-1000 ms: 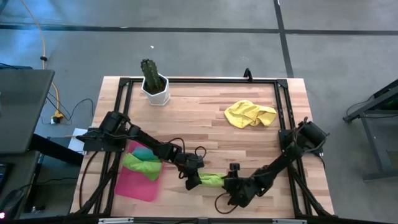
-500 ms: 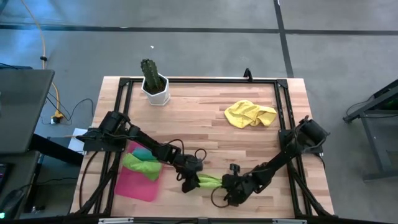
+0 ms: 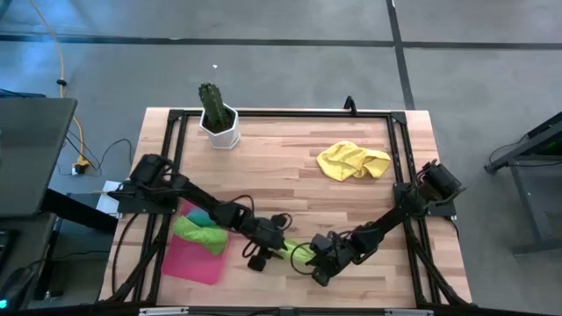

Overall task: Roll microfiber towels into tight, uniform cylinder then place into a basket
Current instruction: Roll the light green towel

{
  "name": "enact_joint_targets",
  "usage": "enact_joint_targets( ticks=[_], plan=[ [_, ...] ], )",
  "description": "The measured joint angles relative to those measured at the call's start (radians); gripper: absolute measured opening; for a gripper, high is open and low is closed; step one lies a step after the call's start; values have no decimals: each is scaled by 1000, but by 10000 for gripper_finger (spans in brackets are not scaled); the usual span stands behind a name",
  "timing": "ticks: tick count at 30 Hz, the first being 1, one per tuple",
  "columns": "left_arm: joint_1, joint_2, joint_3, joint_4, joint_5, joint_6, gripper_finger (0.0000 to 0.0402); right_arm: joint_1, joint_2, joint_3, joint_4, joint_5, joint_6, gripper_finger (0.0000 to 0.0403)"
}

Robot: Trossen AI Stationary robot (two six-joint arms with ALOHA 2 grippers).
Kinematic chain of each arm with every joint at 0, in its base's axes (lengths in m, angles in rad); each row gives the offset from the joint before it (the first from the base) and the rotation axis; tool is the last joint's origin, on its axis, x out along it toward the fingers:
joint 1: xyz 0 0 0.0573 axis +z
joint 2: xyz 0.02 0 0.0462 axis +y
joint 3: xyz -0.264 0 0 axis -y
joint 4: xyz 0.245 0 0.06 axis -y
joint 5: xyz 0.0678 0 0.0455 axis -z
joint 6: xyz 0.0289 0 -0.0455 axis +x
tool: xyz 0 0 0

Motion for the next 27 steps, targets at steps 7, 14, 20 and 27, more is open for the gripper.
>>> enact_joint_targets(
  ticks=[7, 14, 20, 27],
  plan=[
    [-91, -16, 0, 22, -174, 148, 128, -1, 1, -1, 0, 1, 131, 12],
    [-140, 31, 2, 26, -446, 214, 129, -1, 1, -2, 3, 7, 234, 12],
    [-113, 63, 2, 14, -435, 213, 129, -1, -1, -5, 31, 8, 249, 12],
    [-99, 97, 3, 23, -358, 189, 129, -2, -25, -6, 36, 21, 246, 12]
  ],
)
